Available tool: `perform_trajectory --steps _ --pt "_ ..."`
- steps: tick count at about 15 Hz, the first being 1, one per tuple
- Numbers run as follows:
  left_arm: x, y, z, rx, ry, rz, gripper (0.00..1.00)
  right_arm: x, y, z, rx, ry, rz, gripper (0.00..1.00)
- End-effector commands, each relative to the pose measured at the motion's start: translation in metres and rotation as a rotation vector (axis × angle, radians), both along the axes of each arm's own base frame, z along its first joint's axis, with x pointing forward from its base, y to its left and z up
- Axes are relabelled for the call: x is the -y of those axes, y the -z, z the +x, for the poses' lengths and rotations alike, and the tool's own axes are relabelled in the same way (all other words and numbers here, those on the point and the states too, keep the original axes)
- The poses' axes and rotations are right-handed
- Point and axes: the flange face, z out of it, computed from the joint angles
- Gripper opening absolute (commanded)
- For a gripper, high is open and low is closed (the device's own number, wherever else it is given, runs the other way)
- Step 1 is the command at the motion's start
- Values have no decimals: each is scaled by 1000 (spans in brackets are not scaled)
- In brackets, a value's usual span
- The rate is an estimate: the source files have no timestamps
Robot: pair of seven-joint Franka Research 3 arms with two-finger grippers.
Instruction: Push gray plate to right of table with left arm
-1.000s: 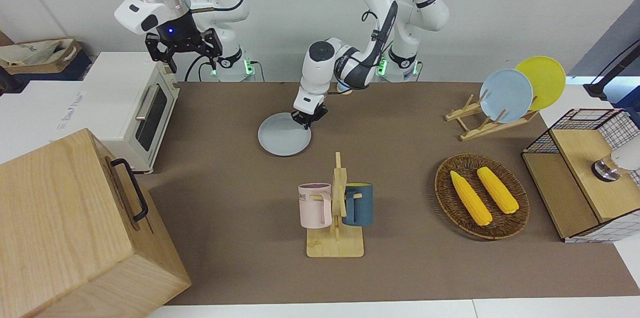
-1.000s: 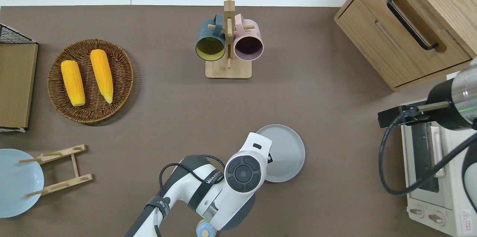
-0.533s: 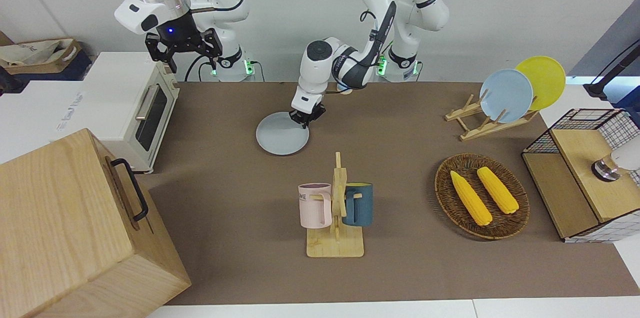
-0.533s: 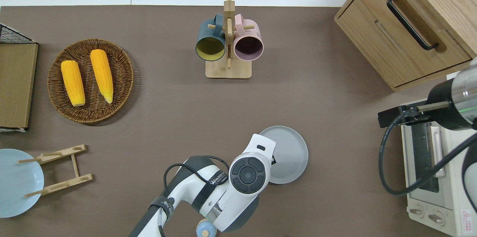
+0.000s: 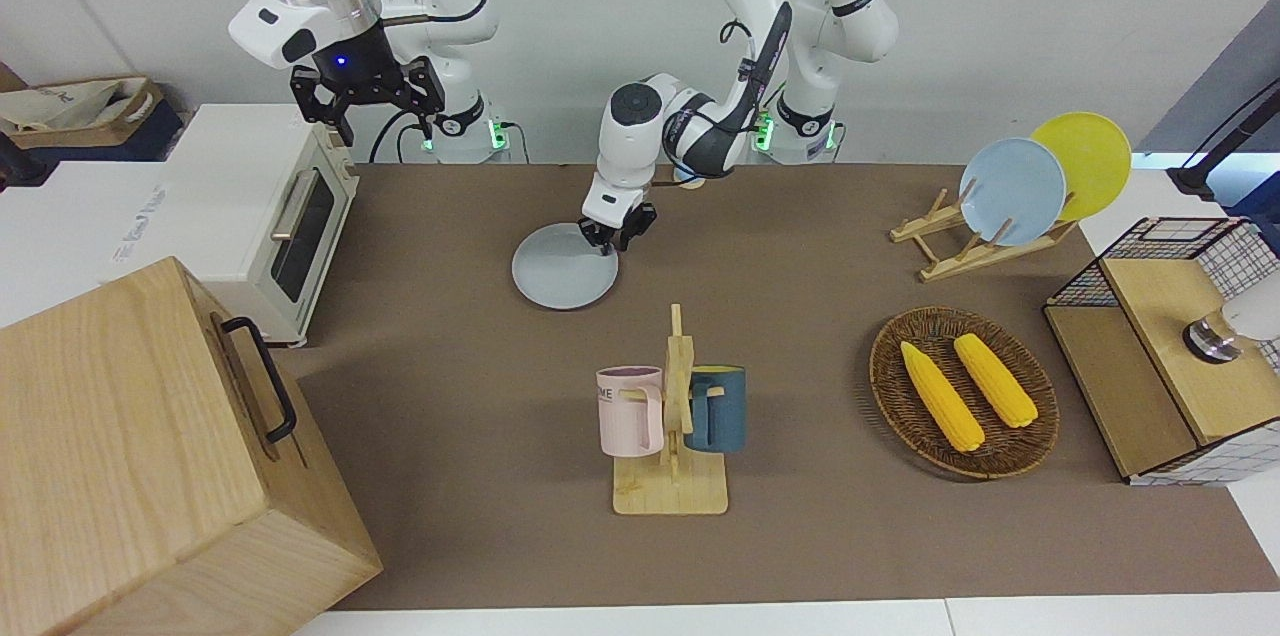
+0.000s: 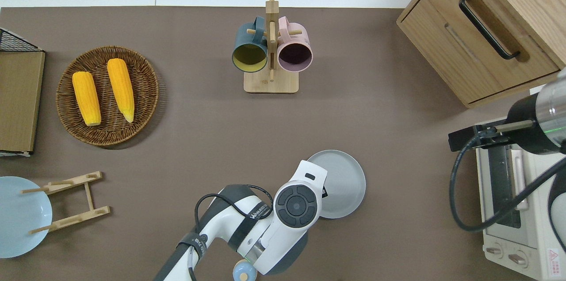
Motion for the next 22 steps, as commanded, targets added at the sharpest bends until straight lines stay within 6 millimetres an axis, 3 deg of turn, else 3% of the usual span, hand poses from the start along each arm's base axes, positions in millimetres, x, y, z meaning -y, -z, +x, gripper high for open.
perform_trajectory --steps 1,5,8,11,14,17,22 --pt "-5 -24 1 -5 18 11 998 3 -4 -3 -4 4 7 983" --pt "-27 -62 11 -3 29 11 998 2 -3 -4 -4 4 7 983" --pt "-60 -96 21 -18 90 27 998 2 -3 -4 -6 4 7 983" --pt "-104 -141 36 -18 149 30 998 3 -3 -3 -6 4 7 983" --pt "-171 -210 74 -65 230 35 998 3 -3 -3 -4 4 7 983" --pt "-229 -243 98 -64 253 19 998 2 -3 -4 -4 2 7 983" --pt "-296 -287 115 -32 313 62 998 2 -4 -4 -4 2 7 983"
